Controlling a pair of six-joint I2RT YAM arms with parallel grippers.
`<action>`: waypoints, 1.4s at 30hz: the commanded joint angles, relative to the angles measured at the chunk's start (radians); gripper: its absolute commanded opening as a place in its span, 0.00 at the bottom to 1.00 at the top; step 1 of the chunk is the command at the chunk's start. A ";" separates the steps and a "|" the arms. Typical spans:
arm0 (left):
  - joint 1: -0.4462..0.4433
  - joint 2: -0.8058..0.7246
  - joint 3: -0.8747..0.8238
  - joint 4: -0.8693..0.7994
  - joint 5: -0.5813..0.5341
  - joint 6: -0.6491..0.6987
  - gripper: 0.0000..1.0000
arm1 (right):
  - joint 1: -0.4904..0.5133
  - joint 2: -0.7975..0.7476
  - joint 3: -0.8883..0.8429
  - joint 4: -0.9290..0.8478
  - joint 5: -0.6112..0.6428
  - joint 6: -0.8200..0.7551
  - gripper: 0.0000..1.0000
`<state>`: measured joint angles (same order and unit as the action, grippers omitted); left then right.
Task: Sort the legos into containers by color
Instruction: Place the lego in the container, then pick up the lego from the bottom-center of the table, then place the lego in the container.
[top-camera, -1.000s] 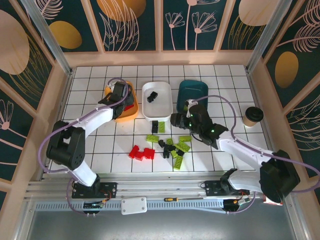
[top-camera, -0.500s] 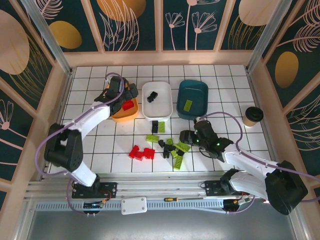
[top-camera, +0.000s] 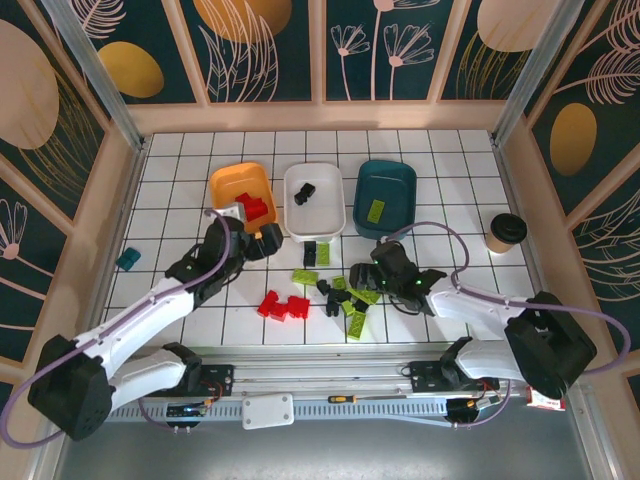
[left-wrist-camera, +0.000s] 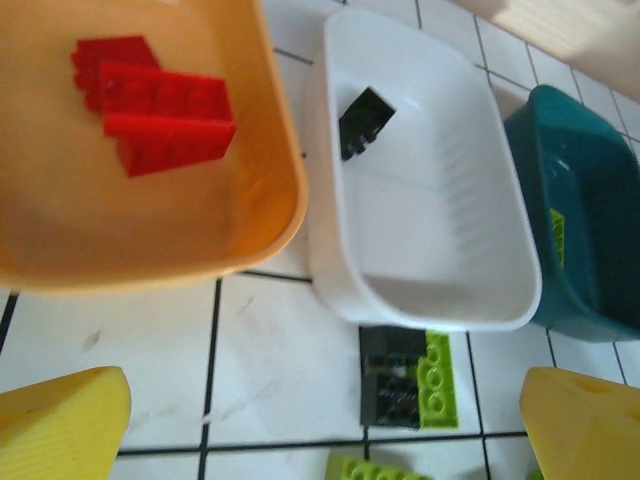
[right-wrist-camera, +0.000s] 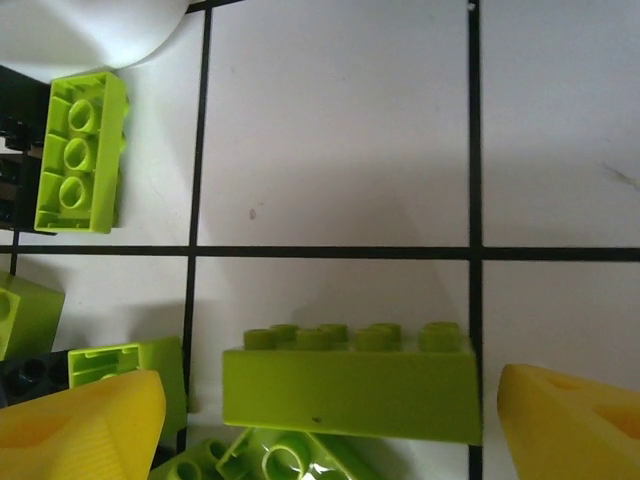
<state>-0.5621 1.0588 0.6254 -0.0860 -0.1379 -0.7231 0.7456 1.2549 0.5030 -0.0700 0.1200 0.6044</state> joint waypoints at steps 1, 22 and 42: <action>0.001 -0.070 -0.046 -0.005 -0.001 -0.042 0.99 | 0.020 0.048 0.047 -0.019 0.085 -0.008 0.86; 0.002 -0.124 -0.144 -0.021 -0.003 -0.065 0.99 | 0.007 0.002 0.140 -0.058 0.108 -0.069 0.47; 0.002 -0.207 -0.174 -0.121 -0.007 -0.092 0.99 | -0.349 0.489 0.641 -0.020 0.014 -0.207 0.45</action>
<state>-0.5621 0.8730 0.4667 -0.1547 -0.1387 -0.7956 0.4175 1.7096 1.0939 -0.0738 0.1478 0.4133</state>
